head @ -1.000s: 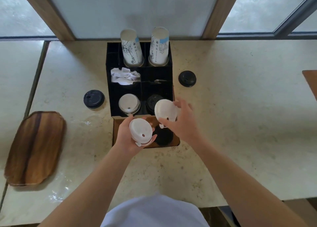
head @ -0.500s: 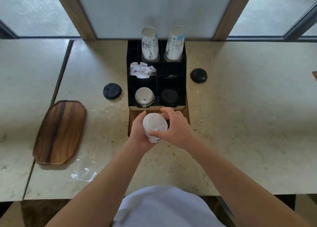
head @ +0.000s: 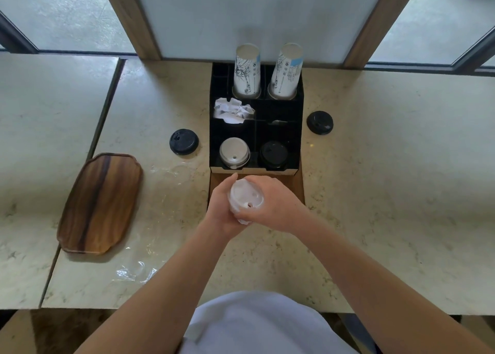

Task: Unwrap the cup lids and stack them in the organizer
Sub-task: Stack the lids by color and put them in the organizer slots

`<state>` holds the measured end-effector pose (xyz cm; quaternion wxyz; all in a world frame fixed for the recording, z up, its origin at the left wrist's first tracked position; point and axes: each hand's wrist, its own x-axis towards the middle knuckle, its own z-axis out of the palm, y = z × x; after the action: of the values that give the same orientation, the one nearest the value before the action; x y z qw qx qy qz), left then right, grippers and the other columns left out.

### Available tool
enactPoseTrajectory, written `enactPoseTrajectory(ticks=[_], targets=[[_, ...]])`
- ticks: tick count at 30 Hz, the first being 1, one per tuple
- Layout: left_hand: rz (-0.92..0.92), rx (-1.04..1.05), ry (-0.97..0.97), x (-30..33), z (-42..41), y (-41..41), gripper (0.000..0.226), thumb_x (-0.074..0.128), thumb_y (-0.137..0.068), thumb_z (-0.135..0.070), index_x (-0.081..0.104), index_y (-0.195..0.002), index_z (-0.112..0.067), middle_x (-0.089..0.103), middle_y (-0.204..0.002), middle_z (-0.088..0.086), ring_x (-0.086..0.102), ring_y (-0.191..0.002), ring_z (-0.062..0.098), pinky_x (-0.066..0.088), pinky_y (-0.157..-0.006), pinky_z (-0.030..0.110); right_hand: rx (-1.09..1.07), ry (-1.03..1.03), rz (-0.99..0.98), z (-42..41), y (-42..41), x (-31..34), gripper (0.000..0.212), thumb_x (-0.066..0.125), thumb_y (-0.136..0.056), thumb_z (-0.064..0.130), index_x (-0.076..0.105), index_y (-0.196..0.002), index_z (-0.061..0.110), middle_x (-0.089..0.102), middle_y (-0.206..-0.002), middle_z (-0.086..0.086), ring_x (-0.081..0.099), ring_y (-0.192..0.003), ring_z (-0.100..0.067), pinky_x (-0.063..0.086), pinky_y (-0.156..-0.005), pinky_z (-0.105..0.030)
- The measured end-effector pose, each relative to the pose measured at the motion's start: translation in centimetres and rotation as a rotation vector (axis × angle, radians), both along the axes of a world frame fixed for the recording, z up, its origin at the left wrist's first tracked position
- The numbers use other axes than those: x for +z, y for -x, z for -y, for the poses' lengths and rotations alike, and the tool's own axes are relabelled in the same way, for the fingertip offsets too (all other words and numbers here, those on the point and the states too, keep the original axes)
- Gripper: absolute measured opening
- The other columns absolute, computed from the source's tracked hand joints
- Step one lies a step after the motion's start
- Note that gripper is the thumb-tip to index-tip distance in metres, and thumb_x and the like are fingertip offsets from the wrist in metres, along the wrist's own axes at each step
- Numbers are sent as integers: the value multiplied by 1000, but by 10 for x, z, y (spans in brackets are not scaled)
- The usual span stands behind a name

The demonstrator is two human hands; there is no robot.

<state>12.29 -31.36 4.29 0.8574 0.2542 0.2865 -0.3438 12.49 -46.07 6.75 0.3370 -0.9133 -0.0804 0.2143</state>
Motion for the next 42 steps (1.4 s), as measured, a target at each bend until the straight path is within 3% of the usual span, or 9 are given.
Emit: enactPoseTrajectory(ticks=[5, 12, 15, 17, 20, 22, 25, 32, 42], targets=[[-23, -17, -27, -6, -5, -15, 51, 56, -95, -50, 74, -116, -8, 73, -107, 14, 72, -94, 30, 60, -73, 39, 107, 101, -111, -7, -28, 1, 102, 76, -52, 68, 35, -141, 37, 53, -117, 13, 56, -105, -15, 55, -91, -40], [-78, 175, 11, -23, -22, -46, 52, 47, -101, -50, 65, -134, -15, 68, -132, 20, 68, -116, 39, 55, -94, 55, 111, 162, -32, -28, -92, -12, 95, 76, -66, 64, 39, -144, 25, 54, -128, 3, 51, -115, -20, 50, -96, -41], [-116, 295, -252, -32, -28, -53, 36, 52, -101, -33, 67, -121, -8, 74, -116, 22, 75, -102, 36, 62, -79, 47, 82, 248, 64, -41, -120, -28, 91, 77, -71, 59, 38, -143, 19, 52, -129, -5, 45, -120, -27, 43, -89, -37], [-65, 291, -631, -35, -32, -55, 20, 55, -97, -21, 69, -107, -10, 76, -104, 19, 76, -87, 27, 62, -71, 37, 57, 308, 117, -50, -132, -37, 88, 78, -70, 55, 40, -139, 17, 52, -128, -7, 45, -120, -30, 41, -85, -37], [208, 190, -1201, -37, -45, -54, 10, 57, -94, -16, 64, -99, -21, 70, -92, 1, 68, -85, 16, 55, -72, 28, 55, 361, 182, -62, -143, -46, 86, 78, -70, 49, 41, -139, 15, 52, -130, -9, 45, -120, -31, 45, -87, -39], [351, 164, -1418, -36, -62, -61, 12, 58, -94, -15, 61, -102, -24, 65, -88, -8, 63, -81, 7, 46, -67, 19, 75, 401, 235, -68, -148, -51, 86, 76, -73, 47, 40, -143, 14, 52, -131, -10, 45, -119, -31, 46, -89, -40], [428, 126, -1583, -34, -98, -91, 17, 58, -94, -14, 60, -109, -21, 63, -94, -3, 60, -79, 8, 42, -66, 18, 72, 413, 204, -75, -153, -57, 88, 77, -74, 44, 37, -145, 11, 50, -132, -11, 45, -122, -32, 46, -90, -40], [481, -353, -1804, -53, -145, -152, 46, 69, -89, -19, 54, -132, -12, 52, -126, 13, 49, -118, 31, 43, -86, 34, 45, 394, 63, -80, -158, -63, 84, 80, -75, 30, 36, -145, 11, 45, -133, -13, 42, -125, -34, 47, -90, -41], [619, -738, -1993, -81, -141, -186, 78, 80, -79, -44, 45, -145, -20, 53, -137, 15, 49, -119, 40, 46, -92, 50, 44, 421, 24, -84, -163, -66, 86, 81, -80, 27, 32, -148, 9, 41, -139, -15, 41, -128, -36, 46, -98, -42]])
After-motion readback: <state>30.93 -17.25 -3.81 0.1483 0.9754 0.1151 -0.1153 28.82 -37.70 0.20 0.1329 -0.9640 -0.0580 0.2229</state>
